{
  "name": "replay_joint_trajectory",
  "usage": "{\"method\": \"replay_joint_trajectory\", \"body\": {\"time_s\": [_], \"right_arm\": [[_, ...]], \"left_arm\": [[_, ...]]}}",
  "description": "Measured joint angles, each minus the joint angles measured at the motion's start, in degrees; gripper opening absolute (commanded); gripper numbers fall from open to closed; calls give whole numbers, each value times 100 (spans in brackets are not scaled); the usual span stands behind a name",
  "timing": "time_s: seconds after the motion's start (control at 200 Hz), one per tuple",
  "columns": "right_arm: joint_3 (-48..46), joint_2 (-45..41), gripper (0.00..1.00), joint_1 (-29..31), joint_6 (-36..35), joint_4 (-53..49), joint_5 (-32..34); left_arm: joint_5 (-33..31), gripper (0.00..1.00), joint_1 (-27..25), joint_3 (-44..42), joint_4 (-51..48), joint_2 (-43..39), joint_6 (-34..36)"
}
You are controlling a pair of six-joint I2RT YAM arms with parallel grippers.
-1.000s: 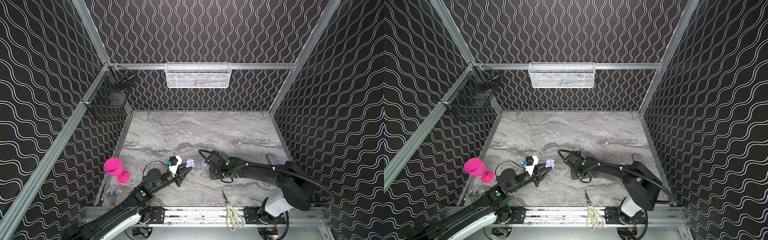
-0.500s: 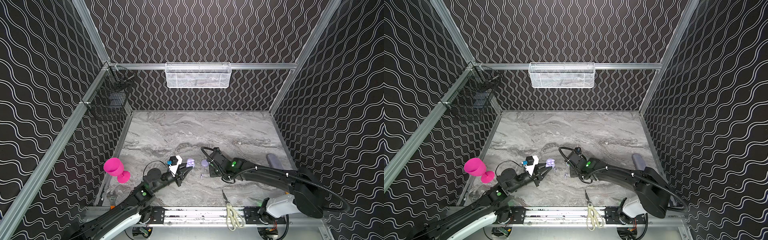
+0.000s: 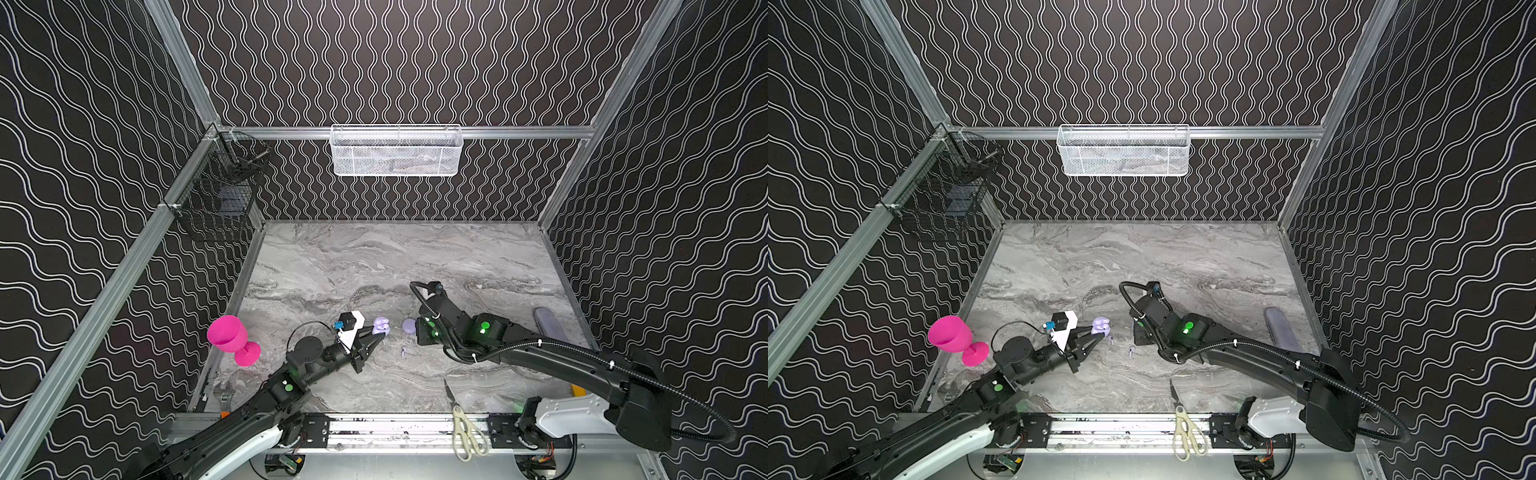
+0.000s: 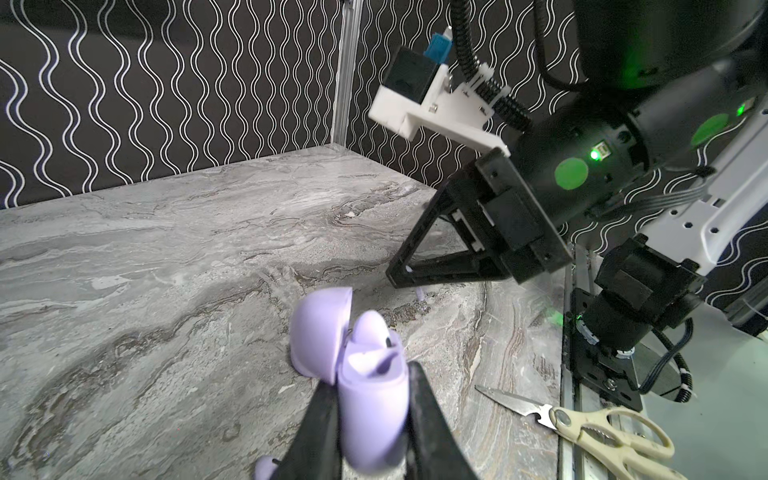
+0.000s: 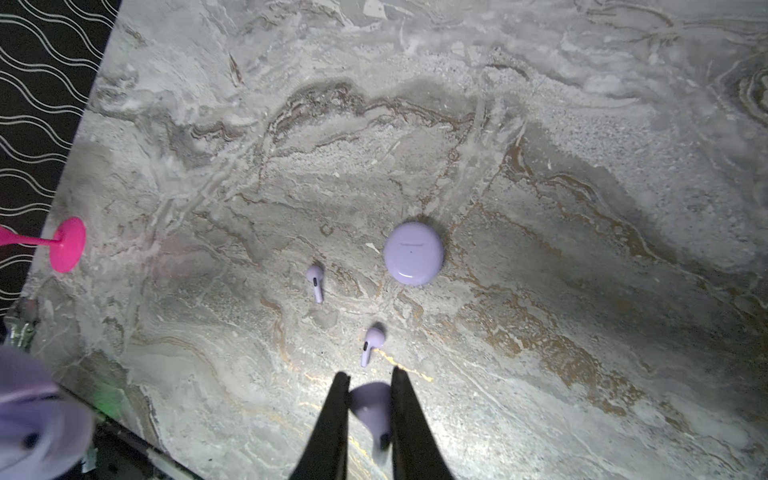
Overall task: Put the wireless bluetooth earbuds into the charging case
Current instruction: 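Lift the earbud with the right gripper and carry it toward the case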
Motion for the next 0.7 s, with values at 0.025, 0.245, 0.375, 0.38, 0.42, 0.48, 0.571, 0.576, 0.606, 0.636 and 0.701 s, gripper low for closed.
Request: {"method": "replay_joint_trajectory", "body": {"time_s": [0.025, 0.245, 0.375, 0.38, 0.42, 0.48, 0.571, 0.576, 0.606, 0.636, 0.701], "right_arm": [[15, -9, 12, 0, 0, 11, 0], [33, -133, 11, 120, -59, 129, -20], [31, -337, 11, 291, -188, 479, 2], [31, -339, 11, 293, -188, 490, 4], [28, -376, 11, 328, -240, 592, 4], [24, -407, 12, 376, -317, 710, 2], [7, -448, 12, 474, -387, 907, 24], [4, -450, 12, 479, -391, 914, 24], [-11, -472, 12, 522, -446, 984, 26], [-22, -494, 12, 564, -503, 1058, 31], [-74, -551, 12, 645, -555, 1231, 50]], "left_arm": [[0, 15, 0, 0, 2, 7, 0], [2, 15, 0, 0, 11, 50, 0], [2, 15, 0, 0, 11, 11, 0], [2, 15, 0, 0, 11, 9, 0], [2, 15, 0, 0, 9, 4, 0], [2, 15, 2, 0, 9, -4, 0], [0, 15, 2, 0, 9, -9, 0], [0, 15, 2, 0, 9, -9, 0], [2, 15, 4, 0, 9, -7, 0], [2, 15, 4, 0, 9, -7, 0], [2, 15, 4, 0, 9, 0, -2]]}}
